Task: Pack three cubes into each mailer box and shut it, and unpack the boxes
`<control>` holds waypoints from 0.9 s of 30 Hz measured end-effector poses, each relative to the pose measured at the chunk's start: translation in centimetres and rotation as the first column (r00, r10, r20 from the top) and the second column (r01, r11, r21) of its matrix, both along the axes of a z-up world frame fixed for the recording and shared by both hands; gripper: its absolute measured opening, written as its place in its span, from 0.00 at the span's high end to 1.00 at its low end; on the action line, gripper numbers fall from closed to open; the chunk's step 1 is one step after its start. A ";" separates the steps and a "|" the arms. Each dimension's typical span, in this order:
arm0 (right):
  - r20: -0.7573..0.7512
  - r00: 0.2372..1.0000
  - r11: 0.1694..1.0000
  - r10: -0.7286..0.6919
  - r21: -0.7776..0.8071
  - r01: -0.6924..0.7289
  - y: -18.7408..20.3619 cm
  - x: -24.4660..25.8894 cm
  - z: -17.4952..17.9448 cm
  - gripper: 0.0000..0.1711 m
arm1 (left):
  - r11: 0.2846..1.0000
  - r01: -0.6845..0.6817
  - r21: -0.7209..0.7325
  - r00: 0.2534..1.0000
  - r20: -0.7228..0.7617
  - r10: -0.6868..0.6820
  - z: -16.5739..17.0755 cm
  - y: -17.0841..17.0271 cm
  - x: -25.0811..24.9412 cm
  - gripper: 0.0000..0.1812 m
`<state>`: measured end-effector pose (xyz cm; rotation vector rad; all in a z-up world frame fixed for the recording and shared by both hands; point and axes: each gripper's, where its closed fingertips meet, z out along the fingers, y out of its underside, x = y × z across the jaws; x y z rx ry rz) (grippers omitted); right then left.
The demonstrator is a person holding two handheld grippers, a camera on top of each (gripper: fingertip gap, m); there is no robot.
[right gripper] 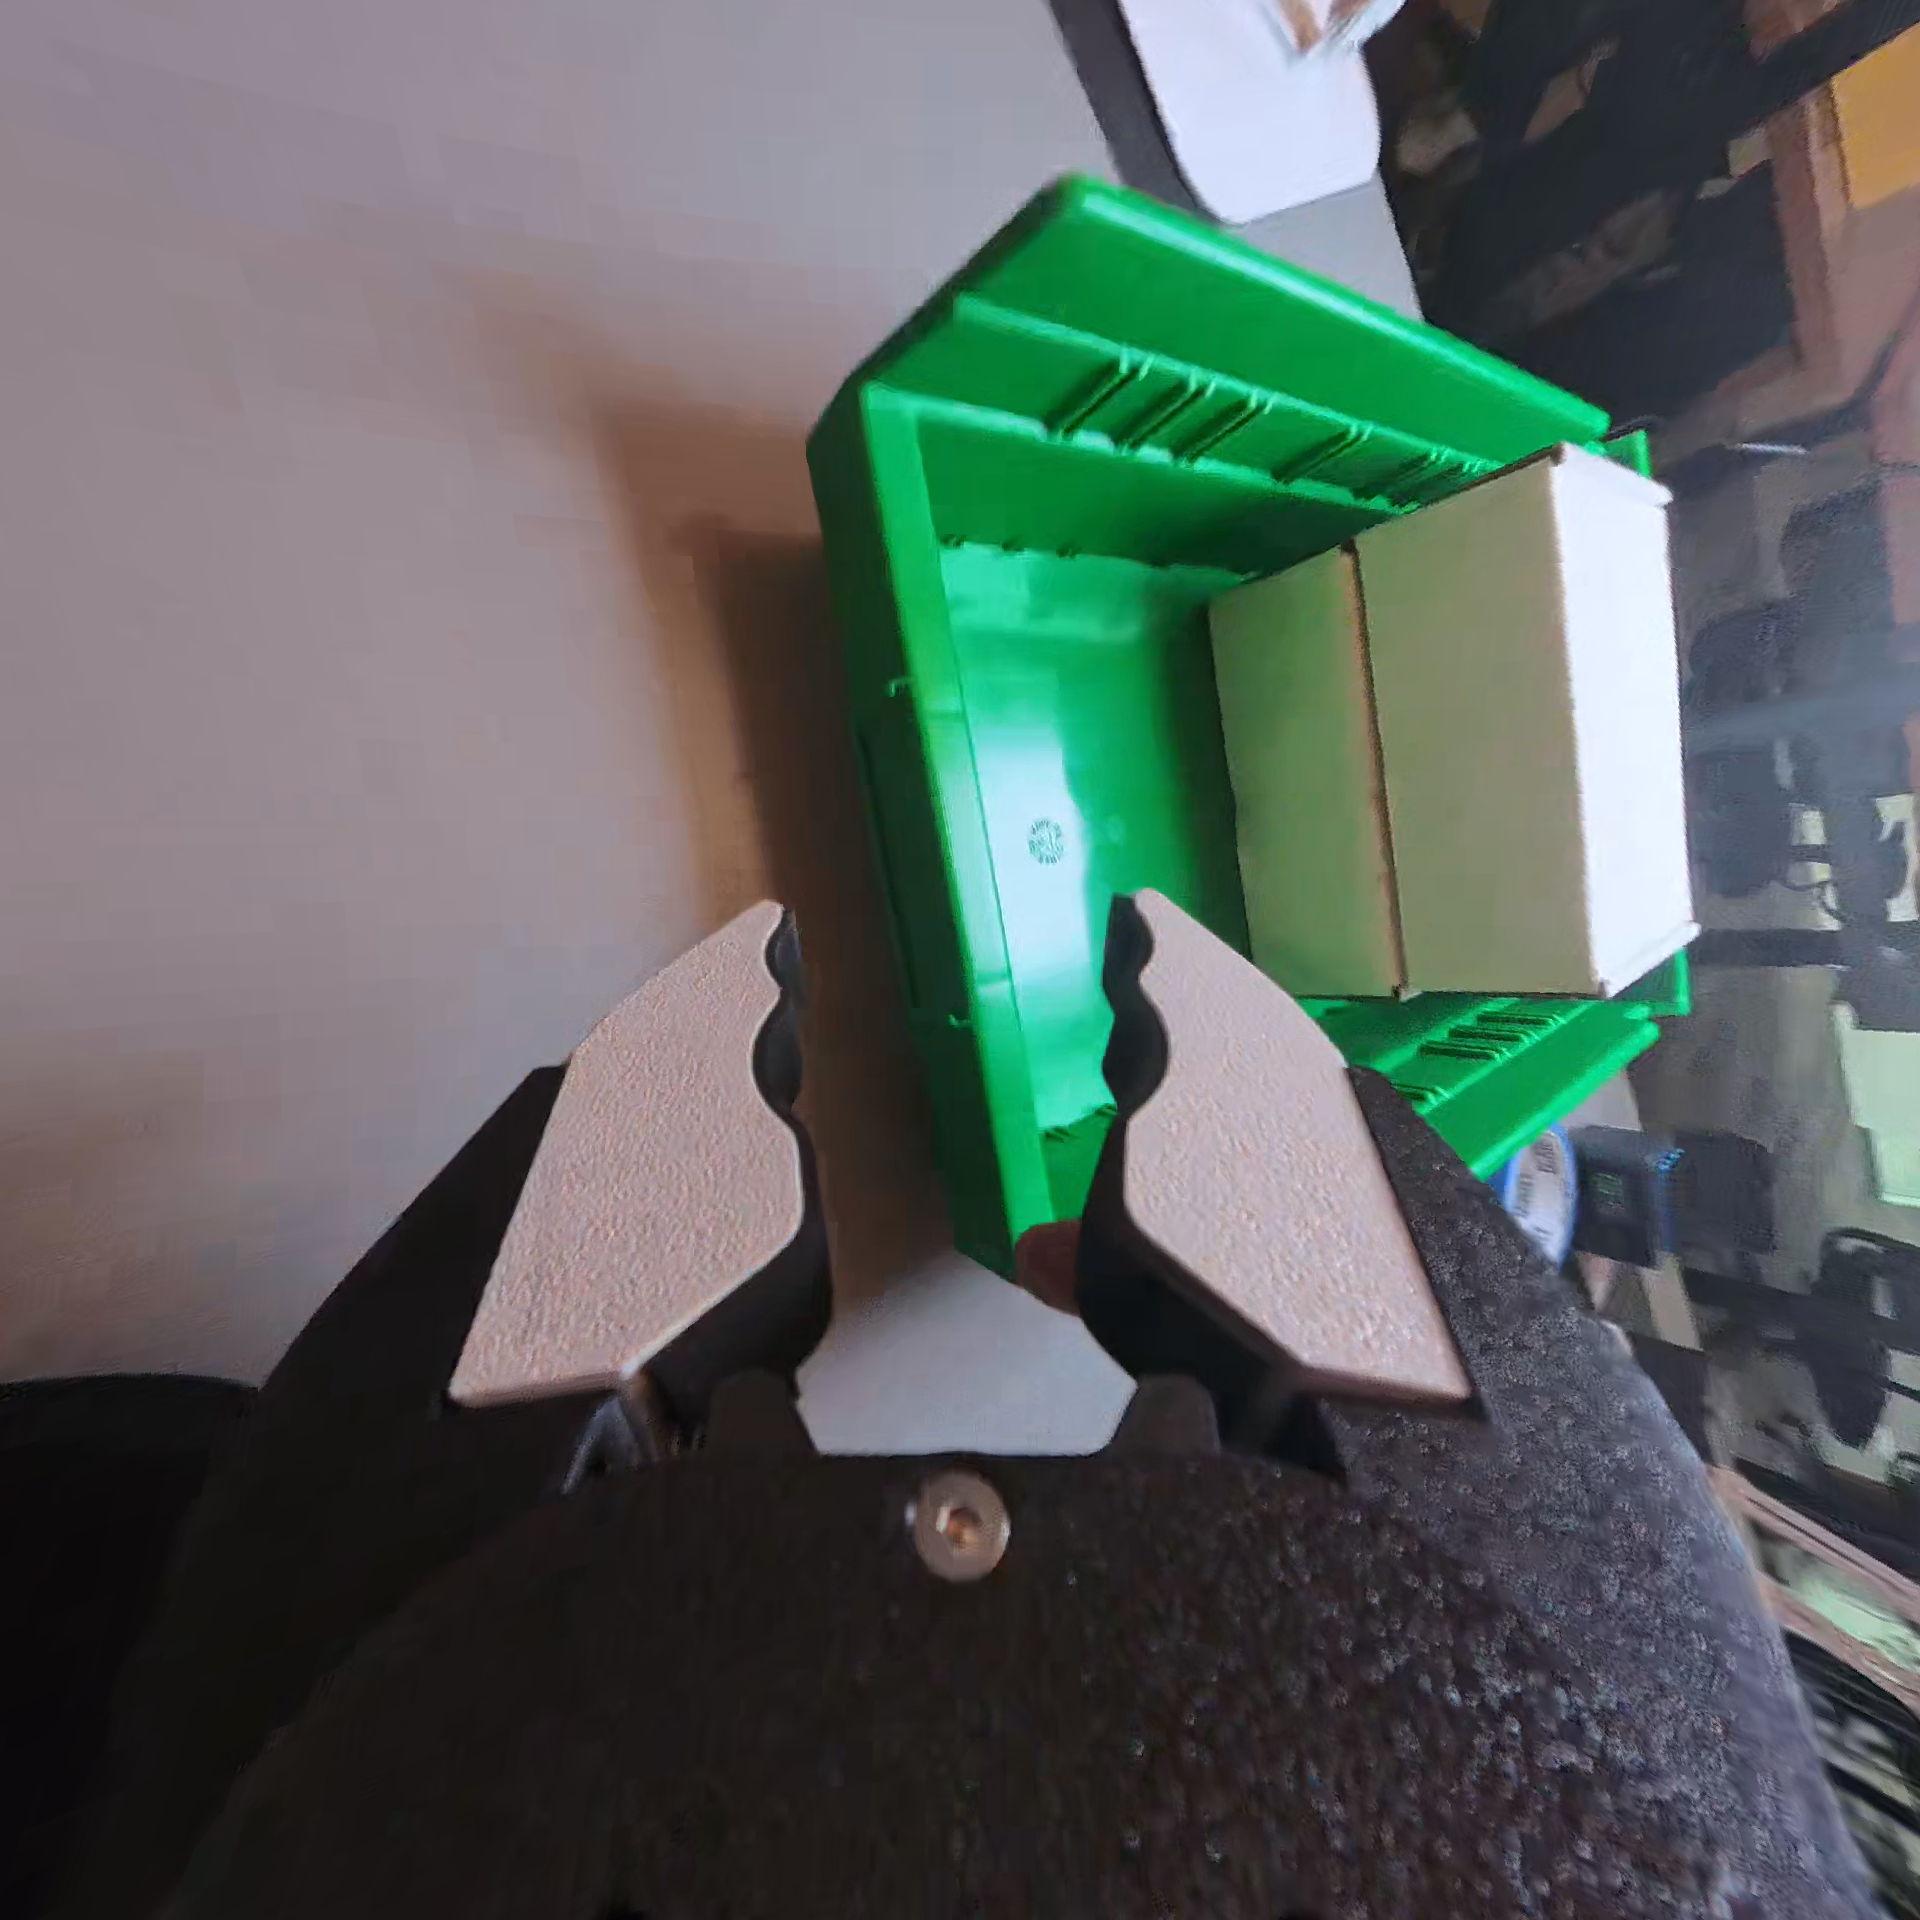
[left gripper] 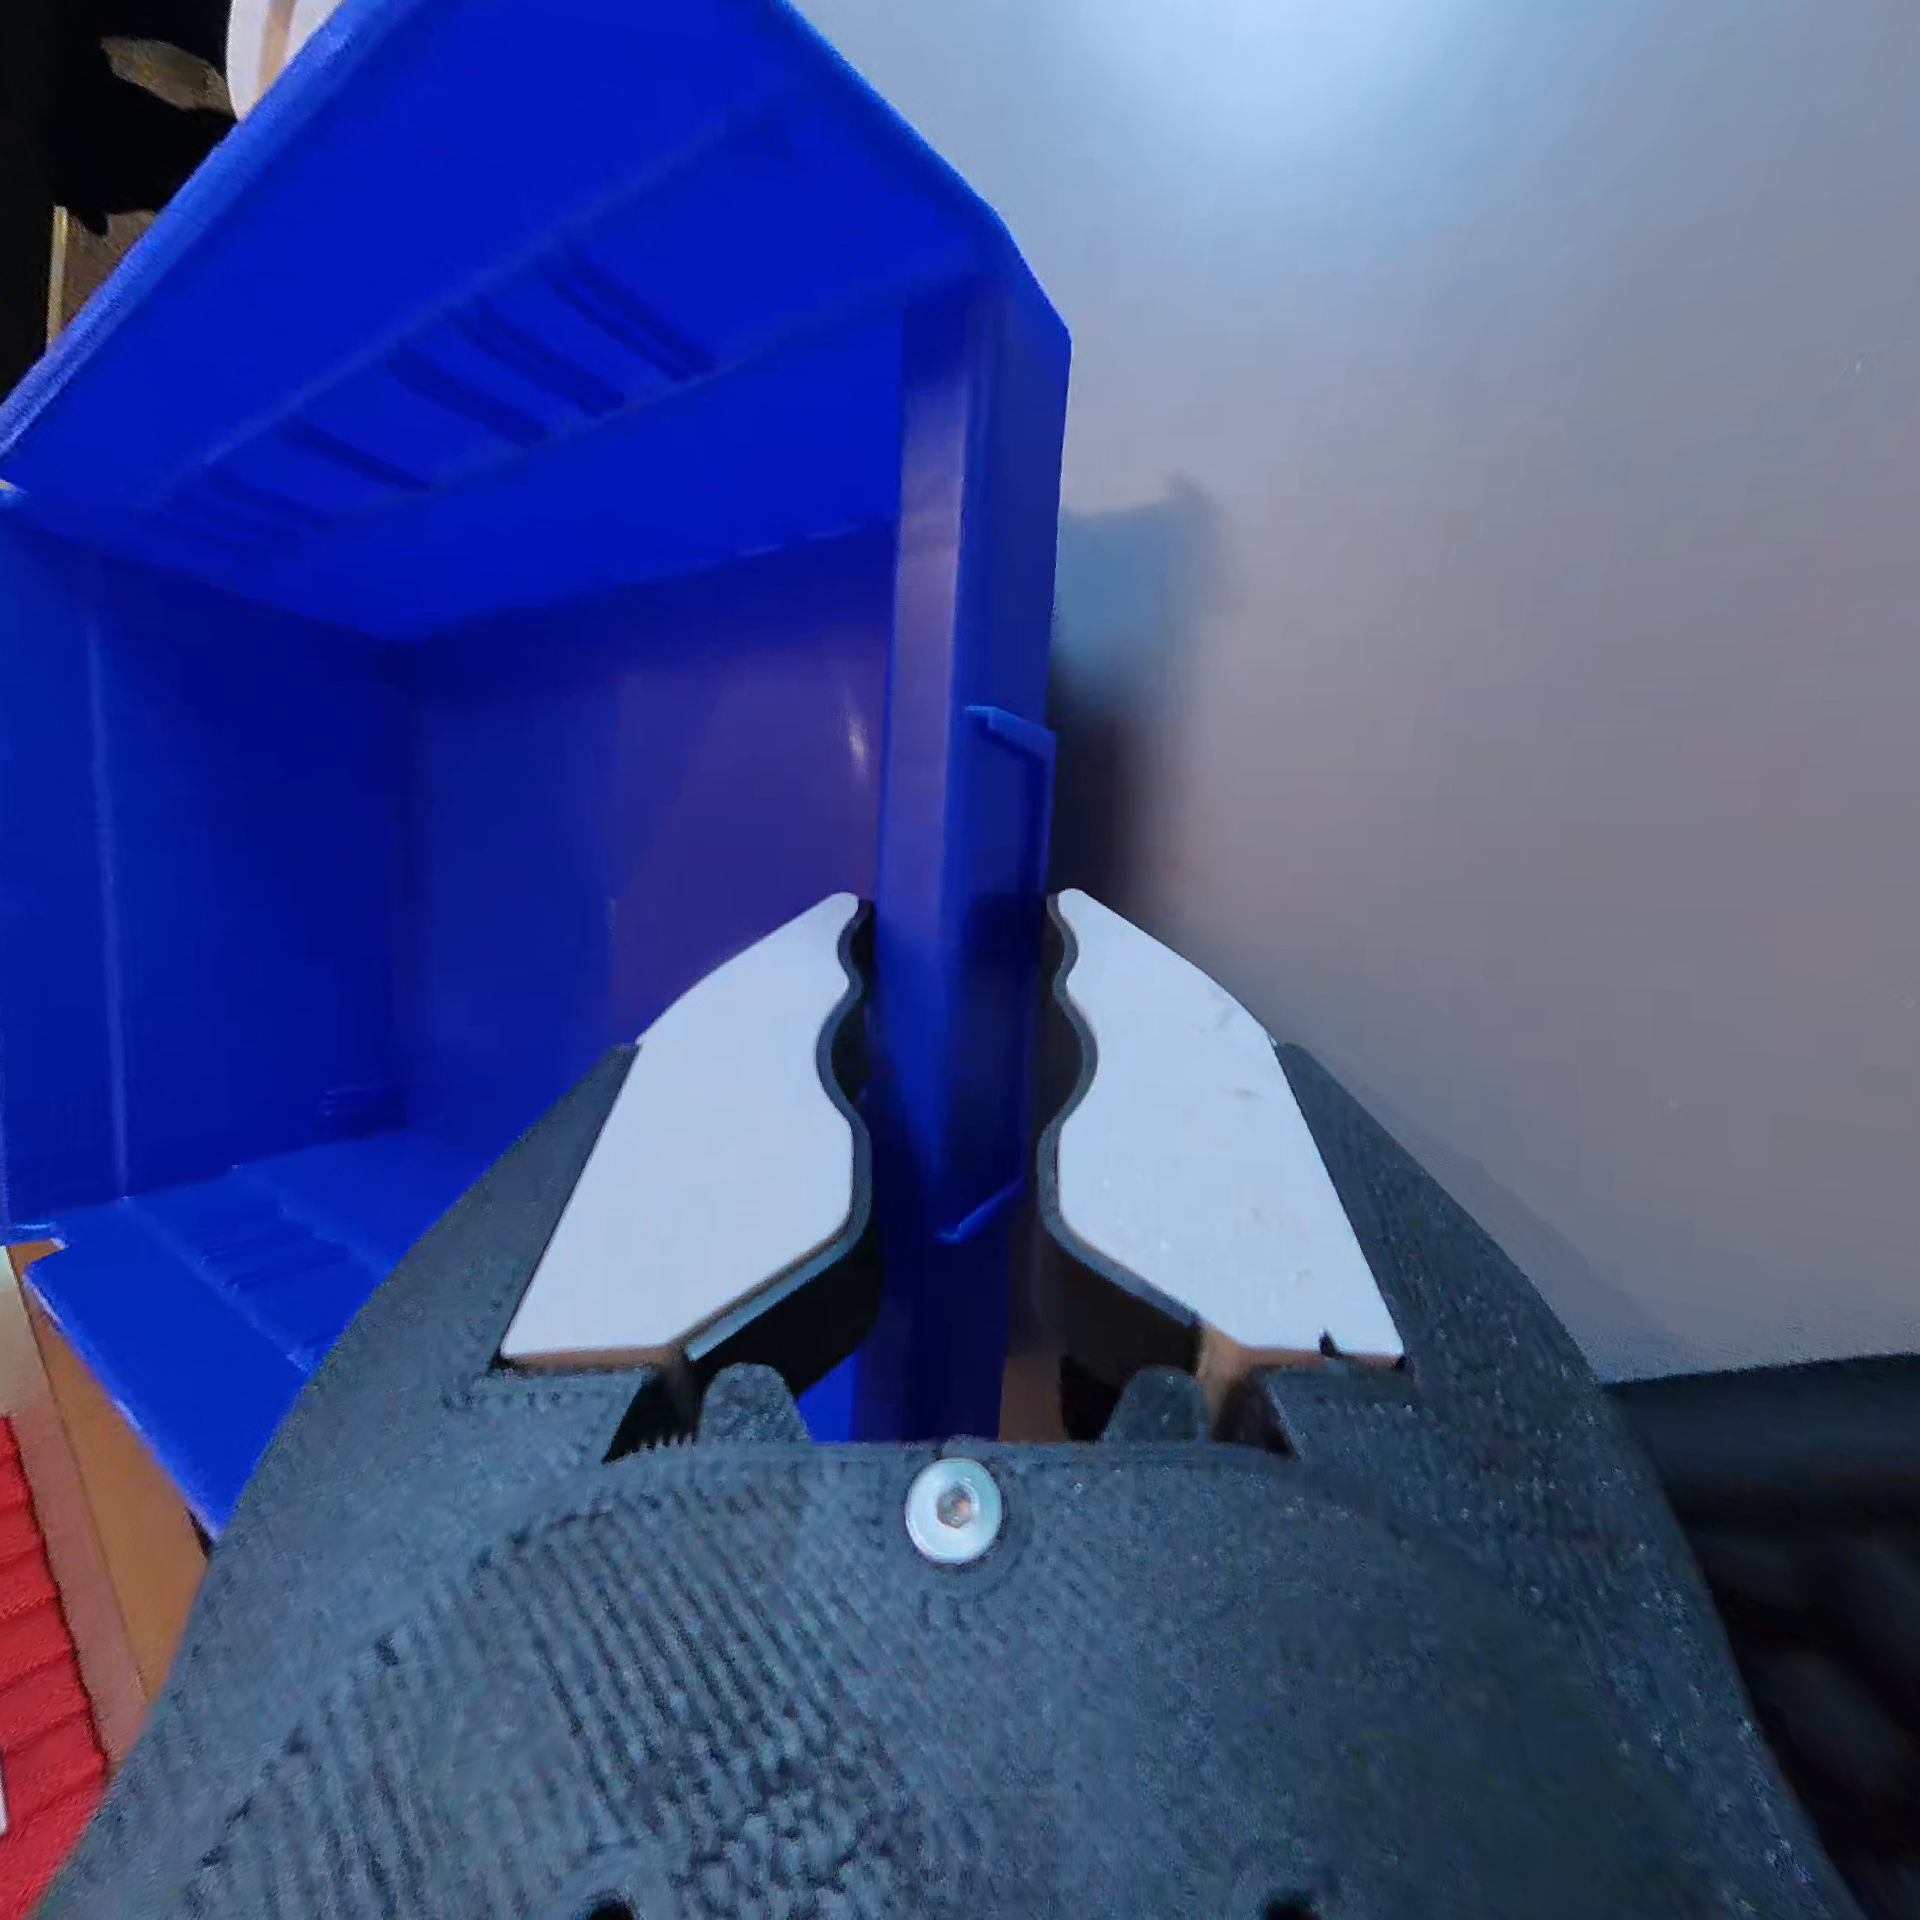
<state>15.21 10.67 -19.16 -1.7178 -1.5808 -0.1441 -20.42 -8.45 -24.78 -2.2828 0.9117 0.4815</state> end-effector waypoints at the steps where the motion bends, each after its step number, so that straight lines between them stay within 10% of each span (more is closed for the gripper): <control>1: 0.076 0.997 1.000 0.002 0.000 -0.002 0.4 0.4 -0.8 0.66 | 1.000 0.021 0.002 1.000 -0.005 -0.021 0.0 0.4 0.4 0.83; 12: 0.526 0.840 0.987 0.136 0.005 -0.163 4.4 -2.9 -6.6 0.81 | 0.922 0.386 -0.011 0.923 -0.002 -0.386 0.0 8.0 9.8 0.83; 20: 0.513 0.818 0.948 0.261 0.025 -0.318 -5.7 -4.6 -6.5 0.82 | 0.952 0.268 0.150 0.954 0.097 -0.284 1.8 11.9 10.2 0.72; 23: 0.353 0.856 0.912 0.379 0.017 -0.410 -12.4 -6.3 -5.3 0.76 | 0.956 0.168 0.241 0.905 0.347 -0.247 4.7 9.5 12.2 0.75; 27: -0.249 0.853 0.860 0.459 -0.116 -0.497 -21.5 -7.5 2.5 0.74 | 0.962 0.078 0.263 0.699 0.674 -0.241 7.7 3.9 16.2 0.75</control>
